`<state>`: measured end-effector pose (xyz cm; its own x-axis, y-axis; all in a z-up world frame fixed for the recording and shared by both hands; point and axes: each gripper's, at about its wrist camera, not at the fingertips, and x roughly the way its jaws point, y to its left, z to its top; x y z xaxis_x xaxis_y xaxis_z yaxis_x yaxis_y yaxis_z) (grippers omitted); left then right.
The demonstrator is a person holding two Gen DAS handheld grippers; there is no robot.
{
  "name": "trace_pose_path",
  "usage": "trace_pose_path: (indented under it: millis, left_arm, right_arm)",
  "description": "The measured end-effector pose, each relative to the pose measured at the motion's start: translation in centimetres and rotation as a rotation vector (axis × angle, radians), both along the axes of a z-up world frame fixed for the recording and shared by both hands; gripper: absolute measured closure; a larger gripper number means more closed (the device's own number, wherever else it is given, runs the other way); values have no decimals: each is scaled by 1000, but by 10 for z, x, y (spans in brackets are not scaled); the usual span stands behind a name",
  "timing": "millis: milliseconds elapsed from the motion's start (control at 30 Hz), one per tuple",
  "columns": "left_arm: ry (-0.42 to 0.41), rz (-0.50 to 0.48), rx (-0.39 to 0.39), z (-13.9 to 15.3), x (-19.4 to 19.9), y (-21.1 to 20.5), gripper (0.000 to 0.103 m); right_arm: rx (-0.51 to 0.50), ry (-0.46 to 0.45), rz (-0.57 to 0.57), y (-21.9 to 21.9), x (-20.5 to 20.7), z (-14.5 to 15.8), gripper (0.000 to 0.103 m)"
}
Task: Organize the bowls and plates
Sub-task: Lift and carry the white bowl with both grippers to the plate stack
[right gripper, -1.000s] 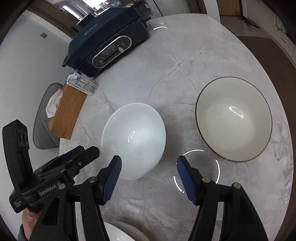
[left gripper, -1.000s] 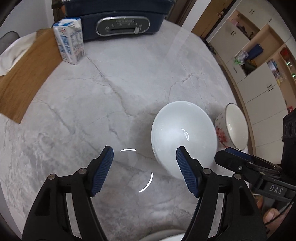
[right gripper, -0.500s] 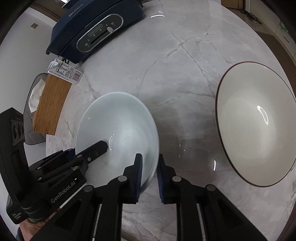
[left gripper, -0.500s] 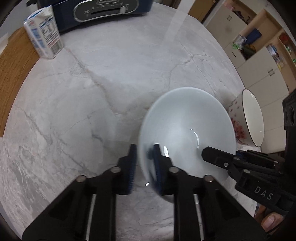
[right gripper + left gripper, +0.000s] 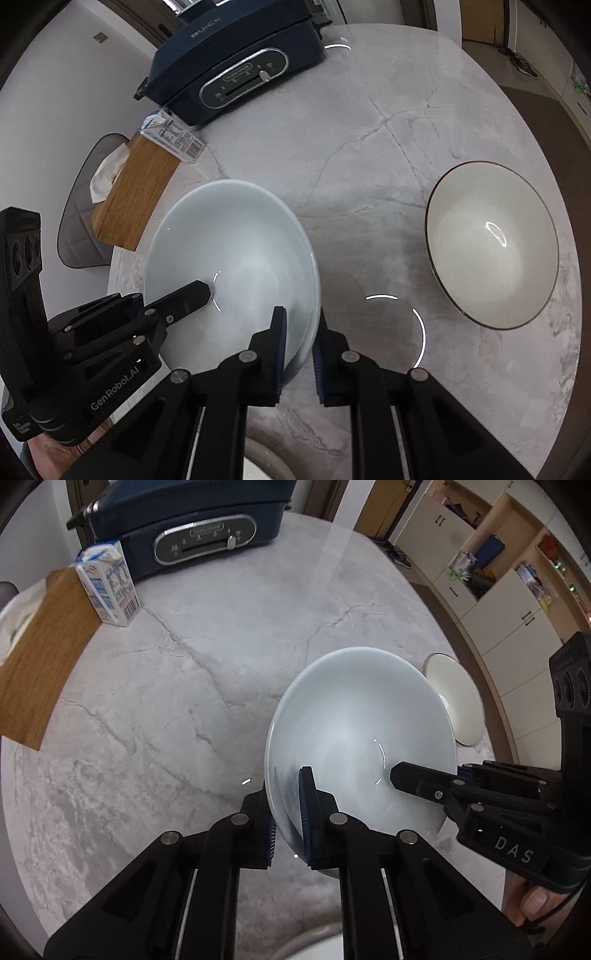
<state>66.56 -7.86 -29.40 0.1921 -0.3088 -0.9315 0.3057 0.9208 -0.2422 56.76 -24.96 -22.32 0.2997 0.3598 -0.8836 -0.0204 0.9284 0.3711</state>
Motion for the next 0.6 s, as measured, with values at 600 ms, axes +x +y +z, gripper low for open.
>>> trace_pose_path:
  millis: [600]
  left_arm:
    - [96, -6, 6, 32, -203, 59, 92]
  right_arm:
    - [-12, 64, 133, 41, -152, 11, 86]
